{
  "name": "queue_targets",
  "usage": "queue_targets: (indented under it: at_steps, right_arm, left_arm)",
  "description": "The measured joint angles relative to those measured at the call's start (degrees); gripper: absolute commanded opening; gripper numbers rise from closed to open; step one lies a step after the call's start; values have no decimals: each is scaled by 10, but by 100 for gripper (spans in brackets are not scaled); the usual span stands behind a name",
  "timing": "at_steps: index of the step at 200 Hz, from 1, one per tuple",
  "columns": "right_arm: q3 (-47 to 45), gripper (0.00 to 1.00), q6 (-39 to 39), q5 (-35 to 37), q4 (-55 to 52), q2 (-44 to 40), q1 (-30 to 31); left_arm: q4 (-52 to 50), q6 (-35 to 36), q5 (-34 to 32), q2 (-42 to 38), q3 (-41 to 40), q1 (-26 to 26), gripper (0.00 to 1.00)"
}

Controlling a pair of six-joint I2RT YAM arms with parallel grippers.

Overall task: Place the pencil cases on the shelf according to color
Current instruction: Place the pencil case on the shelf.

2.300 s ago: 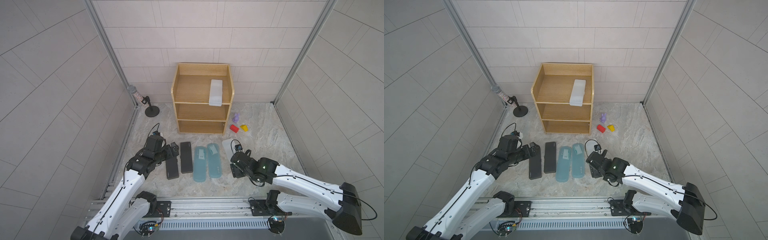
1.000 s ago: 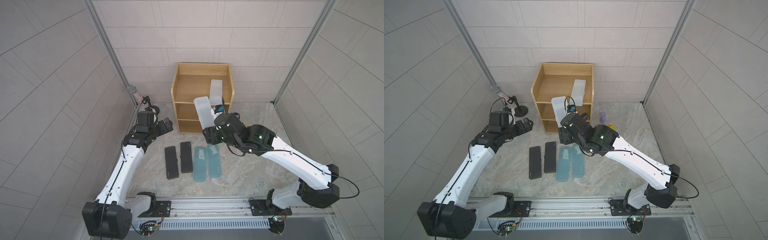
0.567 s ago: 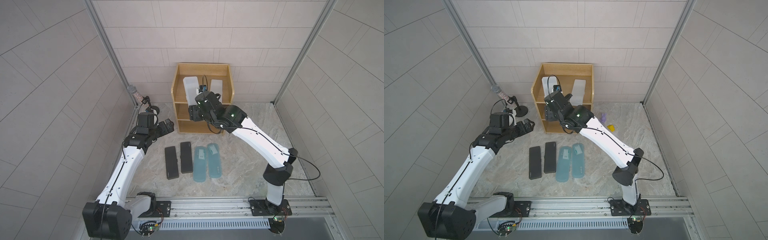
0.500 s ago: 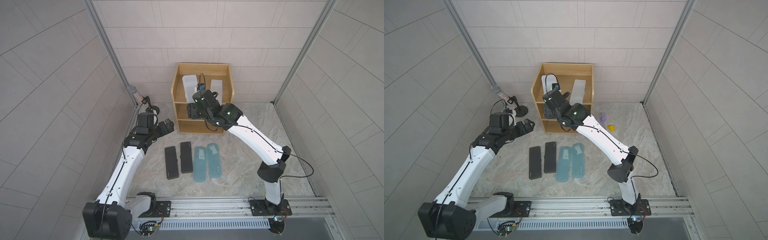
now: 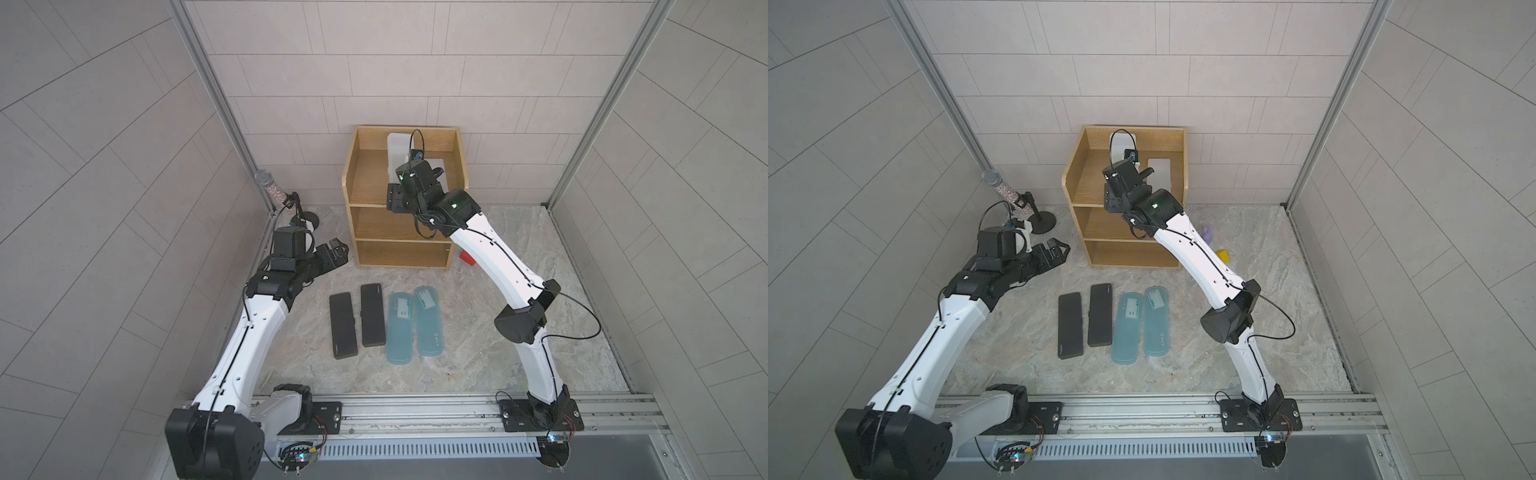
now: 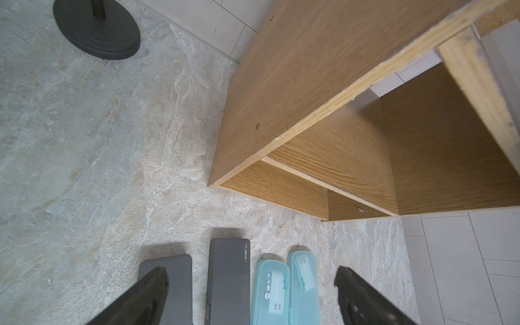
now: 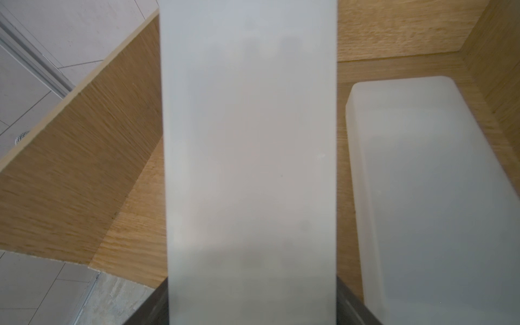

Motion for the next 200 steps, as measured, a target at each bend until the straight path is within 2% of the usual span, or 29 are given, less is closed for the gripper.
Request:
queue_targets:
  at_steps: [11,25,54,135,169,200]
  right_arm:
    - [3,49,0,-3,6,3,-3]
    - [4,66,1,-8,17,7,-5]
    - [6,82,3,-18,35,15,-10]
    - [6,100,2,-58,35,23,-12]
    - [-1,100,-19,-80,53,10,-9]
    - [-80,100,-46,-118,91,-61,8]
  left_arm:
    - [0,0,0,0,-1,0,100]
    - [0,0,0,0,-1,0,100]
    - [0,1,0,0,-1,0,100]
    - [0,7,-5,0,-1,0,100]
    - [-1,11,-8,0,-1,0,100]
    - [-7,0,-5,-1,-4,0,100]
